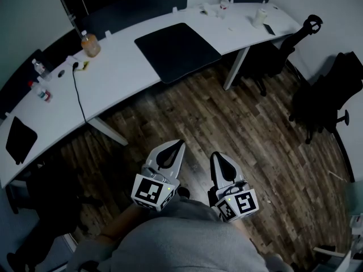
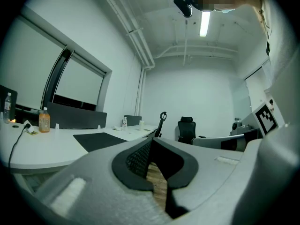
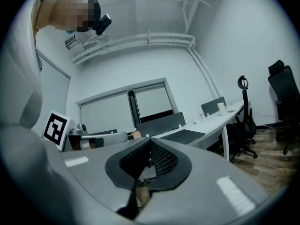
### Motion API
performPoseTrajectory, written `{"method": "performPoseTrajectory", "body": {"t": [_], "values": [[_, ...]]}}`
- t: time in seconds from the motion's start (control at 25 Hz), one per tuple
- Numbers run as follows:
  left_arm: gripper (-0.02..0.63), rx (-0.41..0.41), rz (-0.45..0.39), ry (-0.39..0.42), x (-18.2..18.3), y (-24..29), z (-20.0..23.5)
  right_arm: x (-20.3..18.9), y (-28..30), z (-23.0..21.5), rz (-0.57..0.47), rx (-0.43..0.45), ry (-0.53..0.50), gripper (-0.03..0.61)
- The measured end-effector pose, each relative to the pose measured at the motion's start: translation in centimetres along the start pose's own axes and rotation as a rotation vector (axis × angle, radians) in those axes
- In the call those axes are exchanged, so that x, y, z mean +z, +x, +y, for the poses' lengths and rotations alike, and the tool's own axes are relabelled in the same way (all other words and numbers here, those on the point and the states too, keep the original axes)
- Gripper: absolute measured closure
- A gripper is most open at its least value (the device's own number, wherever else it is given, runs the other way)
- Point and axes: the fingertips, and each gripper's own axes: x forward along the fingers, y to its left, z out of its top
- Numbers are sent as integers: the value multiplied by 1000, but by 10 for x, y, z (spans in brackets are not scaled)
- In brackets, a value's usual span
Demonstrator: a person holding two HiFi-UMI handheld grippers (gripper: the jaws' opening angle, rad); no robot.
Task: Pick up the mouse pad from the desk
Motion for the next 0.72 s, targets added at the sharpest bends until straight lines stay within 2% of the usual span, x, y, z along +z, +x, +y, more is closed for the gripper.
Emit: {"method": "performPoseTrajectory", "body": {"t": [0.16,0.36,0.72], "values": [[615,21,2,10,1,-5,4,-4,3,2,12,15,10,577],[615,40,4,-17,-4,-5,11,-6,8,2,16,27,16,577],[615,10,-17,-10,7,20,20,4,24,-15,4,-7,-12,577]]}}
